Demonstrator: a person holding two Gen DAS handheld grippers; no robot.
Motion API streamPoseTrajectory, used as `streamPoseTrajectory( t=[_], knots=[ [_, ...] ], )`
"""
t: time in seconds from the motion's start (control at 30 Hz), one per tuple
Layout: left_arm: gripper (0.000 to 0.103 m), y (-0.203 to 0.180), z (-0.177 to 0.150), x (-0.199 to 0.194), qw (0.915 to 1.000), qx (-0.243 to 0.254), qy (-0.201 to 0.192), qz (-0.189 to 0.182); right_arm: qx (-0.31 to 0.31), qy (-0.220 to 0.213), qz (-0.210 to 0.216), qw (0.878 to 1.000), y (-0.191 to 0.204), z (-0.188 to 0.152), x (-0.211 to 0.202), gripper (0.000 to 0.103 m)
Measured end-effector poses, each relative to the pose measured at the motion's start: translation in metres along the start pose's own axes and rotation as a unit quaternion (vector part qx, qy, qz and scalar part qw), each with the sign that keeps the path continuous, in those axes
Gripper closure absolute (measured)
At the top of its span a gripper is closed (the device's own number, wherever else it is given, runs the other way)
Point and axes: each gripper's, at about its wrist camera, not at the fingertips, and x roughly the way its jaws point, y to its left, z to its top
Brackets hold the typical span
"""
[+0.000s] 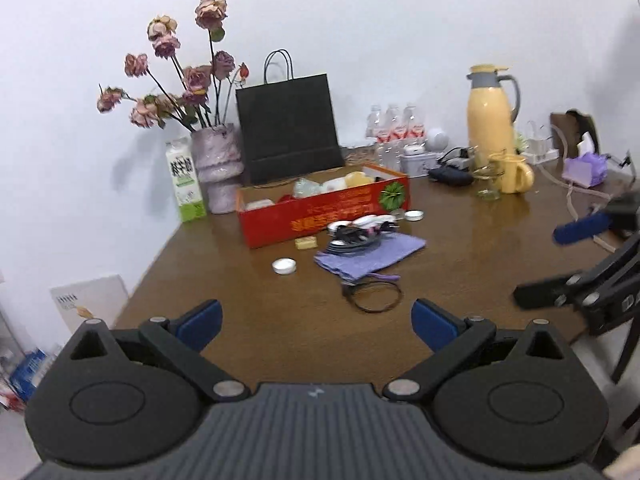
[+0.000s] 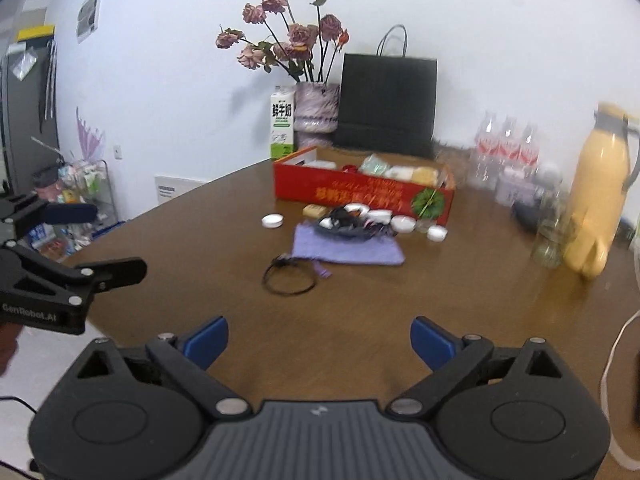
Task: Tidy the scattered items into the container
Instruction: 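Withdraw both open tools from the box toward the purple cloth, then grasp a white bottle cap with left tool while right tool grasps the black cable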
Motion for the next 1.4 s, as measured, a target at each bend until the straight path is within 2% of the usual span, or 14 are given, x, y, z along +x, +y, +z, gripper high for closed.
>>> streamPoseTrajectory(
  t=[0.13, 0.23, 0.47, 0.6, 0.8, 0.9, 1.0, 1.07, 1.2, 1.23, 1.33, 1.4],
  knots=[
    [0.0, -0.006, -0.012, -0.005, 0.9991, -0.036, 0.004, -0.022, 0.013, 0.003, 0.002, 1.0, 0.006, -0.015, 0.002, 0.005],
    [0.0, -0.011, -0.015, -0.003, 0.9992, -0.013, 0.013, -0.036, 0.024, 0.014, 0.008, 1.0, 0.006, -0.02, 0.006, 0.005],
    [0.0, -0.004, -0.013, 0.015, 0.9996, -0.016, 0.019, -0.011, 0.053, 0.019, -0.004, 0.998, -0.005, -0.021, 0.017, 0.005],
    [0.0, 0.007, -0.006, 0.034, 0.9997, -0.01, 0.012, 0.017, 0.056, 0.018, -0.013, 0.998, -0.015, -0.015, 0.029, 0.005],
    [0.0, 0.031, 0.017, 0.084, 0.9988, -0.032, 0.02, 0.031, 0.068, -0.004, -0.025, 0.997, -0.035, 0.014, 0.058, 0.006],
    [0.001, 0.037, 0.027, 0.111, 0.9989, -0.023, 0.019, 0.035, 0.067, -0.019, -0.025, 0.997, -0.043, 0.033, 0.079, 0.011],
    [0.007, 0.043, 0.032, 0.137, 0.9993, -0.013, 0.004, 0.035, 0.059, -0.033, -0.02, 0.998, -0.047, 0.054, 0.102, 0.014],
    [0.018, 0.047, 0.034, 0.158, 0.9994, -0.015, 0.011, 0.031, 0.049, -0.041, -0.019, 0.998, -0.048, 0.068, 0.122, 0.015],
    [0.03, 0.059, 0.035, 0.216, 0.996, -0.026, 0.085, 0.012, 0.038, -0.035, -0.016, 0.999, -0.05, 0.094, 0.168, 0.021],
    [0.037, 0.062, 0.035, 0.228, 0.9947, -0.031, 0.098, 0.01, 0.036, -0.029, -0.016, 0.999, -0.05, 0.098, 0.178, 0.021],
    [0.041, 0.068, 0.034, 0.253, 0.9934, -0.036, 0.108, -0.011, 0.031, -0.009, -0.012, 0.999, -0.048, 0.108, 0.216, 0.025],
    [0.049, 0.069, 0.032, 0.265, 0.9928, -0.034, 0.113, -0.018, 0.03, 0.002, -0.002, 1.0, -0.047, 0.114, 0.24, 0.029]
  ],
)
